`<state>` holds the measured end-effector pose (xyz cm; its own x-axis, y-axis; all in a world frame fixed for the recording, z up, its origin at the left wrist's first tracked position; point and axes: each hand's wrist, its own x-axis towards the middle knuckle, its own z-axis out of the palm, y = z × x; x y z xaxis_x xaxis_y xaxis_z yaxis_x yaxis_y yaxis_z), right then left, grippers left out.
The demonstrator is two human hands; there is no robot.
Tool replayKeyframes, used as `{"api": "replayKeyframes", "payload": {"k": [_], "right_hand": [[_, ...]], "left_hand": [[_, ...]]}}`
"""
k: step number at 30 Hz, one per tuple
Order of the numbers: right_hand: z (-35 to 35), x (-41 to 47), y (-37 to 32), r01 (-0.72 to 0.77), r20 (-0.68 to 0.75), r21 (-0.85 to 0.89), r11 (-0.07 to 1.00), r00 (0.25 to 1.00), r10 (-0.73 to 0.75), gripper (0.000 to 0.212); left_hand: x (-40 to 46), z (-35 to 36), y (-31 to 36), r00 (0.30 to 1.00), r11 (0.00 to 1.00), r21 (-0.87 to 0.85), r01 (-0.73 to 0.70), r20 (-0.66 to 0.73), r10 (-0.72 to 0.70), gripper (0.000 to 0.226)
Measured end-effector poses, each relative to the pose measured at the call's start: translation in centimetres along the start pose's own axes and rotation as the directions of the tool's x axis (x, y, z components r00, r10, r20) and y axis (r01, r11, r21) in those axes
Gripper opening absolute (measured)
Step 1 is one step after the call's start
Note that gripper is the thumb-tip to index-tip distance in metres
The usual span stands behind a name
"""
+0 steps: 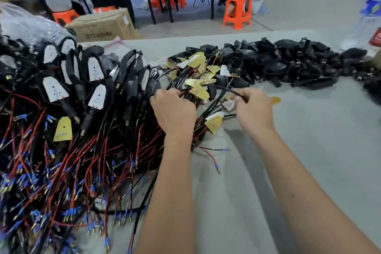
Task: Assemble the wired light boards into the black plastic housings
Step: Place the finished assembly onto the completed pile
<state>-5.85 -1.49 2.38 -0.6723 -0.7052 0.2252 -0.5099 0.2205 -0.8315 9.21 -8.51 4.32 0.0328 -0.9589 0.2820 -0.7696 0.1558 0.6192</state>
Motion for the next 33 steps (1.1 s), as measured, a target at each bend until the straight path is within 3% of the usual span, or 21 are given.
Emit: {"api": "replayKeyframes", "payload": {"k": [4, 7, 10, 13, 14, 16, 18, 20, 23, 26, 29, 33], "right_hand": [[-2.7, -0.3, 2.0, -0.063, -0.028, 0.093, 0.994, 0.997, 0.066, 0.021], [-4.5, -0.2, 4.0, -0.162, -0.118, 0.207, 0.965, 0.975, 0.189, 0.019], [-6.2, 0.0, 5.5, -0.317, -0.059, 0.577, 0.753, 0.903, 0.426, 0.021], [-6.7, 0.1, 6.3, -0.352, 0.062, 0.712, 0.607, 0.894, 0.445, 0.017], [-6.7, 0.1, 6.4, -0.351, 0.115, 0.765, 0.540, 0.900, 0.421, 0.017], [-6.8, 0.2, 6.6, -0.349, 0.192, 0.838, 0.420, 0.909, 0.371, 0.022], [-7.1, 0.2, 7.0, -0.319, 0.193, 0.854, 0.411, 0.928, 0.320, 0.025], [-7.2, 0.0, 7.3, -0.314, 0.215, 0.857, 0.408, 0.938, 0.270, 0.023], [-7.4, -0.2, 7.7, -0.370, 0.286, 0.835, 0.407, 0.924, 0.253, 0.020], [-7.6, -0.2, 7.9, -0.394, 0.298, 0.829, 0.397, 0.912, 0.284, 0.022], [-8.0, 0.0, 7.9, -0.374, 0.283, 0.860, 0.348, 0.916, 0.286, 0.024], [-8.3, -0.1, 8.0, -0.364, 0.276, 0.844, 0.393, 0.924, 0.264, 0.014]], "left_hand": [[0.4, 0.4, 0.3, 0.998, 0.997, 0.079, -0.015, 0.067, 0.009, 0.061], [0.9, 0.7, 0.7, 0.988, 0.987, 0.157, 0.010, 0.153, -0.034, 0.061], [0.4, 1.3, 1.8, 0.993, 0.988, 0.142, 0.066, 0.085, -0.079, 0.055], [-1.4, 2.4, 4.0, 0.992, 0.996, -0.011, -0.093, -0.082, 0.092, 0.033], [-2.0, 3.1, 5.0, 0.987, 0.984, -0.087, -0.157, -0.054, 0.153, 0.026], [-2.9, 4.9, 7.0, 0.964, 0.955, -0.219, -0.199, 0.128, 0.231, 0.022], [-3.7, 7.2, 8.9, 0.902, 0.946, -0.223, -0.234, 0.313, 0.297, 0.029], [-4.0, 9.4, 10.2, 0.867, 0.952, -0.134, -0.274, 0.395, 0.305, 0.041], [-3.1, 11.5, 11.4, 0.869, 0.966, -0.006, -0.259, 0.435, 0.236, 0.050], [-2.5, 12.4, 12.1, 0.872, 0.948, 0.115, -0.297, 0.437, 0.220, 0.039], [-2.6, 12.6, 12.7, 0.892, 0.944, 0.153, -0.292, 0.399, 0.211, 0.033], [-3.5, 12.1, 12.2, 0.892, 0.923, 0.202, -0.327, 0.388, 0.231, 0.028]]}}
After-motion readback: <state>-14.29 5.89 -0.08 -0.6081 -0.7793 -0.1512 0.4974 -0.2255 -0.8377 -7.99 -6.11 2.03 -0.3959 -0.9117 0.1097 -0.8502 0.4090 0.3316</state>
